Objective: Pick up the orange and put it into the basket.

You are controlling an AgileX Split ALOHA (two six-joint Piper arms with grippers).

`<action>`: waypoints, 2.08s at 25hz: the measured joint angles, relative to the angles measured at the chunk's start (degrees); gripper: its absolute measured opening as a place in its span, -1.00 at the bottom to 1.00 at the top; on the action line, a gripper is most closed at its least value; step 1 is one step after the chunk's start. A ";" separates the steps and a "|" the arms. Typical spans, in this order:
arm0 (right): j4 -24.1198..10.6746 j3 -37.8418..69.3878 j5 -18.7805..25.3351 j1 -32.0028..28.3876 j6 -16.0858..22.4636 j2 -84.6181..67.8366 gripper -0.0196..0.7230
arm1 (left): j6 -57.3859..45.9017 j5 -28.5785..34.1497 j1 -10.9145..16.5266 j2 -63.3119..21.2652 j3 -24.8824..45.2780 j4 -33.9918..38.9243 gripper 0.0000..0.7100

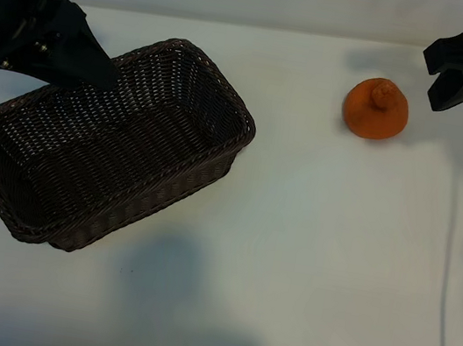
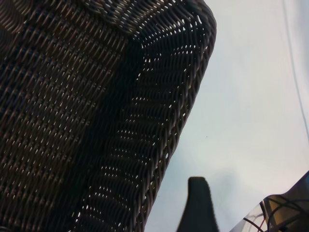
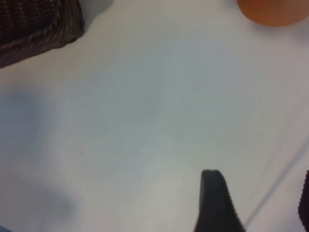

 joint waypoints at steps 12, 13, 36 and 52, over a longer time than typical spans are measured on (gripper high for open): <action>0.20 0.00 0.00 0.00 0.00 0.00 0.18 | 0.05 0.00 0.00 0.00 0.00 0.00 0.64; 0.46 0.00 0.00 0.00 0.00 0.00 0.18 | 0.05 0.00 0.00 0.00 0.00 0.00 0.64; 6.26 0.00 -0.27 0.00 0.36 0.00 0.18 | 0.14 -8.78 0.00 0.00 0.00 0.00 0.64; 6.44 0.00 -0.27 0.00 0.36 0.00 0.18 | -1.02 -4.83 0.00 -3.54 0.00 1.74 0.64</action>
